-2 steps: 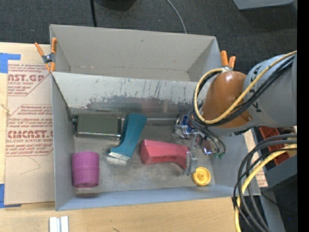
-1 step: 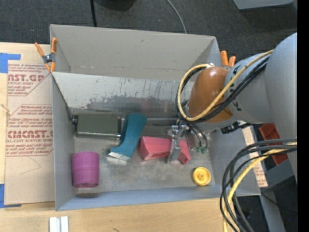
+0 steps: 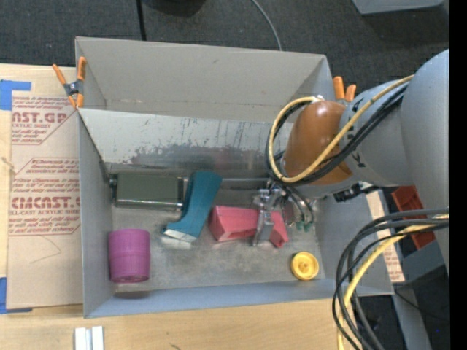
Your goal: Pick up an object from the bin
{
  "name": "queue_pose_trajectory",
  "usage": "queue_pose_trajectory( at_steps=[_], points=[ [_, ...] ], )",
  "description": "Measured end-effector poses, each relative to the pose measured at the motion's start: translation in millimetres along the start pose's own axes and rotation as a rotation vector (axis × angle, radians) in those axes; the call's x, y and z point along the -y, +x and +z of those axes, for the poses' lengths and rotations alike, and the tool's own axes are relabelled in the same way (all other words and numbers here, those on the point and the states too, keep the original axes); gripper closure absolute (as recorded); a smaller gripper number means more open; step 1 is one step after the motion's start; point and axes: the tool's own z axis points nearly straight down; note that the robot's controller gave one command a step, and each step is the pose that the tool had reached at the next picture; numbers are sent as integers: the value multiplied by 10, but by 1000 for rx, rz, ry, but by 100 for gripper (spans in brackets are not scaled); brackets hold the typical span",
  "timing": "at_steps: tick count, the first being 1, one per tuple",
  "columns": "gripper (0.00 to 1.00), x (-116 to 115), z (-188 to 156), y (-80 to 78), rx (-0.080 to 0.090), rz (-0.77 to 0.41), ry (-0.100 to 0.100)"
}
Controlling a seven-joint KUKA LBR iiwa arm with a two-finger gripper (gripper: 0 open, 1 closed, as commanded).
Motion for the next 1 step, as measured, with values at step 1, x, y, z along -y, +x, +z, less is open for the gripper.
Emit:
queue_pose_trajectory(
  at_steps=[1],
  points=[
    [100,-87,-1359,-5,-2,-28,0]
  ],
)
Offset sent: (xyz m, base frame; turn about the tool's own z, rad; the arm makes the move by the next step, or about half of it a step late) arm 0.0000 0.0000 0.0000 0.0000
